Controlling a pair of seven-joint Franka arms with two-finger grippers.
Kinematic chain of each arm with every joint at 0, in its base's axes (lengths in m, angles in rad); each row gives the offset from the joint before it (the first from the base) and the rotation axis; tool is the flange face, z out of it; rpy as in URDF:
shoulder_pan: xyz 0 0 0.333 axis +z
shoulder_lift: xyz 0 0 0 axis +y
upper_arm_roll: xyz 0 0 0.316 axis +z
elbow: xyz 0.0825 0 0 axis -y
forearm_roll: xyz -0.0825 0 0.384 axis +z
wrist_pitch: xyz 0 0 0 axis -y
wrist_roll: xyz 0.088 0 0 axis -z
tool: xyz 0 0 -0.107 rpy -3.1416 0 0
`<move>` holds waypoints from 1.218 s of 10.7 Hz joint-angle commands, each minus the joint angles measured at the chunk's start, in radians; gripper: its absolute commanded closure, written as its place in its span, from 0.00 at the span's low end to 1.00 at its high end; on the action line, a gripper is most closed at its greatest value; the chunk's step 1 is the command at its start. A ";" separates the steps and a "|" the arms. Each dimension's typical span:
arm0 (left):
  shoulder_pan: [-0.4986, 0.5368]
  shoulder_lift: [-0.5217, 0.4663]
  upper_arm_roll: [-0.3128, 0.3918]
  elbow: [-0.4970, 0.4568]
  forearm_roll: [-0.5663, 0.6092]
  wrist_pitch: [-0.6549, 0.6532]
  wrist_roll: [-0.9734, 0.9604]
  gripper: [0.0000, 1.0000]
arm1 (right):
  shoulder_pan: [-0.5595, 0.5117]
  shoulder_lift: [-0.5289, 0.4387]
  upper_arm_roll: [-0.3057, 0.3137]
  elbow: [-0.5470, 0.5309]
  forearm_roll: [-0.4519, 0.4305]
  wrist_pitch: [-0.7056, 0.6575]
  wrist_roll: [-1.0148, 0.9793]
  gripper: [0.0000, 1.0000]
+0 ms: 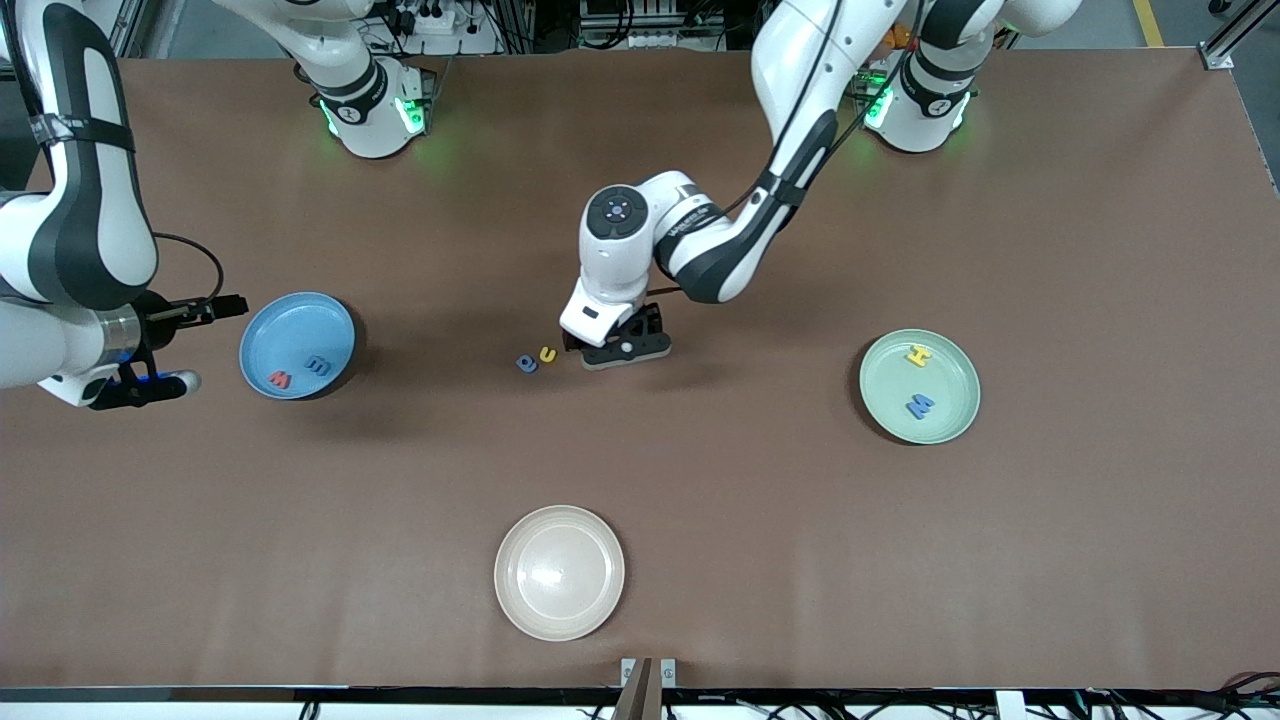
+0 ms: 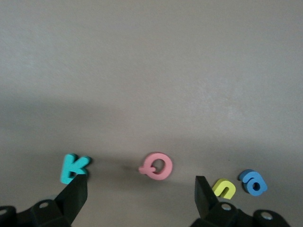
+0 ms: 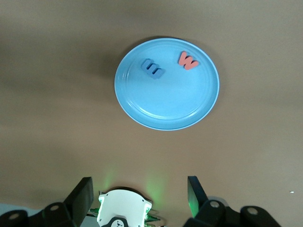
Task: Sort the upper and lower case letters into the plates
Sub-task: 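Move the left gripper back to the letters while the right gripper withdraws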
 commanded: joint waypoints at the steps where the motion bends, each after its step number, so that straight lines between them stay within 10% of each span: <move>1: -0.047 0.080 0.040 0.081 0.031 0.007 -0.025 0.00 | -0.010 -0.009 0.014 -0.006 -0.006 -0.014 0.001 0.11; 13: -0.047 0.126 0.060 0.088 0.026 0.042 0.229 0.00 | 0.049 0.011 0.019 0.134 -0.013 -0.123 0.068 0.12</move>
